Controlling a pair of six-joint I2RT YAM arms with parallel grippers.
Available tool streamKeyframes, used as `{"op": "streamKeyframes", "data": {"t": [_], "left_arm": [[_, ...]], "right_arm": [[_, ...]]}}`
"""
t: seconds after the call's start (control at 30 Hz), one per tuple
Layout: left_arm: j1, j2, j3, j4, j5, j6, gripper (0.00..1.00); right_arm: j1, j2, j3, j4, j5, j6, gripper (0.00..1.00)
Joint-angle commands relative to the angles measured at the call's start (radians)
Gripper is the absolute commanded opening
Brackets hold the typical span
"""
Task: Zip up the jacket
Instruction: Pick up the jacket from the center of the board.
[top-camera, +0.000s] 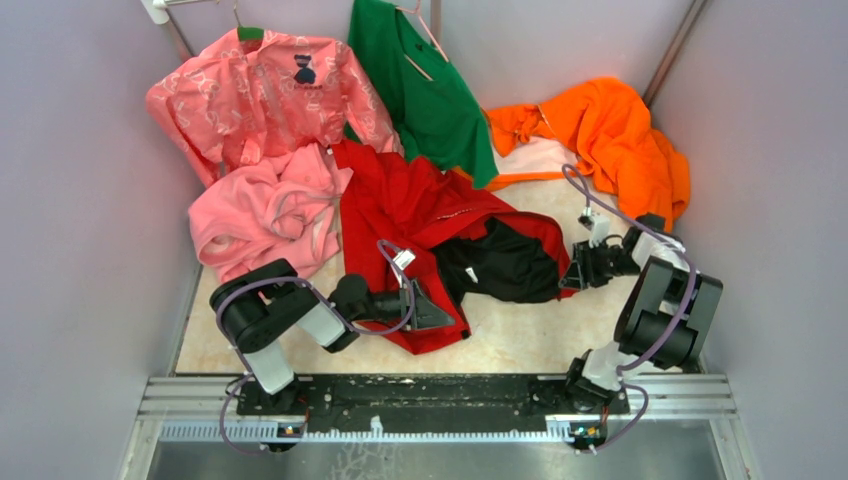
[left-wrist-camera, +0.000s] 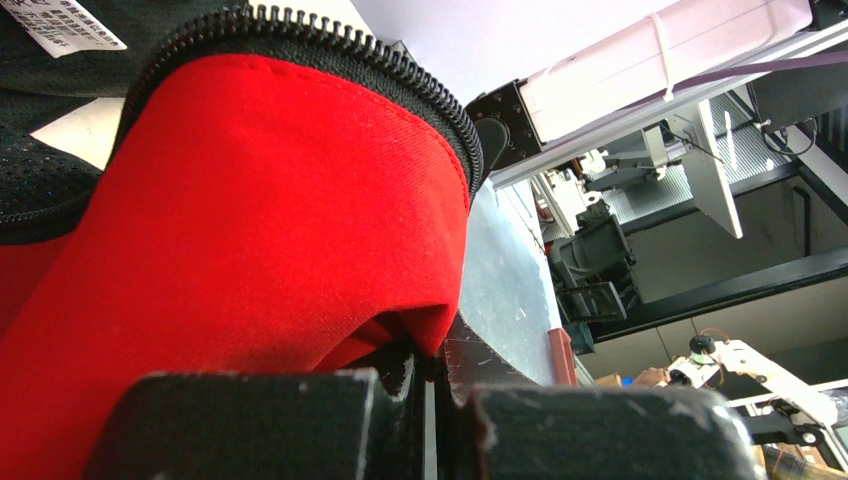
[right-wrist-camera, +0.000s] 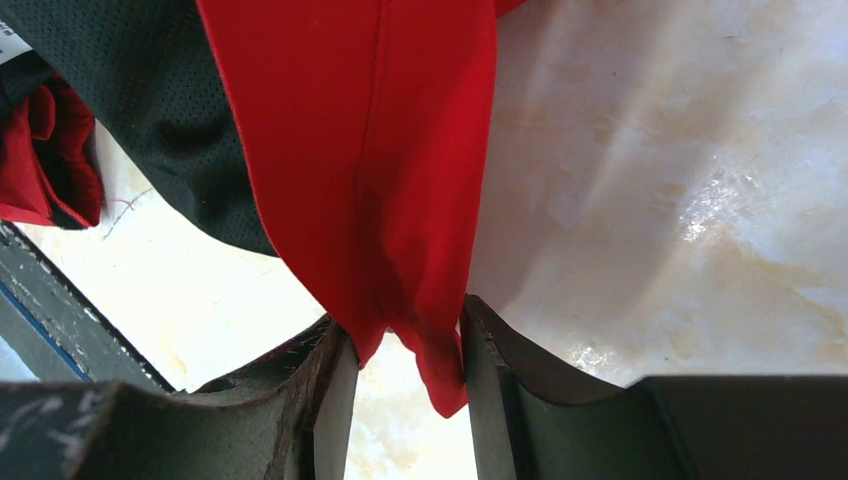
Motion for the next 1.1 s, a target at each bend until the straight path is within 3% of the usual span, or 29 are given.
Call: {"op": "streamKeyframes", "data": {"t": [0.0, 0.23, 0.53, 0.63, 0.83, 1.07], "left_arm": [[0.009, 0.013, 0.01, 0.154, 0.018, -0.004, 0.0], [0.008, 0.013, 0.009, 0.154, 0.017, -0.004, 0.0], [0.009, 0.011, 0.006, 0.155, 0.017, -0.003, 0.0], [0.009, 0.011, 0.004, 0.155, 0.014, -0.002, 0.0], [0.009, 0.009, 0.0, 0.174, 0.022, 0.001, 0.0], [0.009, -0.023, -0.004, 0.201, 0.026, 0.038, 0.0]], "right_arm": [[-0.001, 0.014, 0.047, 0.019, -0.008, -0.002, 0.41], [-0.001, 0.038, 0.057, -0.005, -0.029, -0.019, 0.38], [-0.002, 0.044, 0.072, -0.057, -0.068, -0.059, 0.06], [-0.002, 0.036, 0.077, -0.079, -0.085, -0.076, 0.0], [-0.001, 0.0, 0.106, -0.173, -0.157, -0.154, 0.0], [0.003, -0.028, 0.183, -0.417, -0.281, -0.341, 0.0]]}}
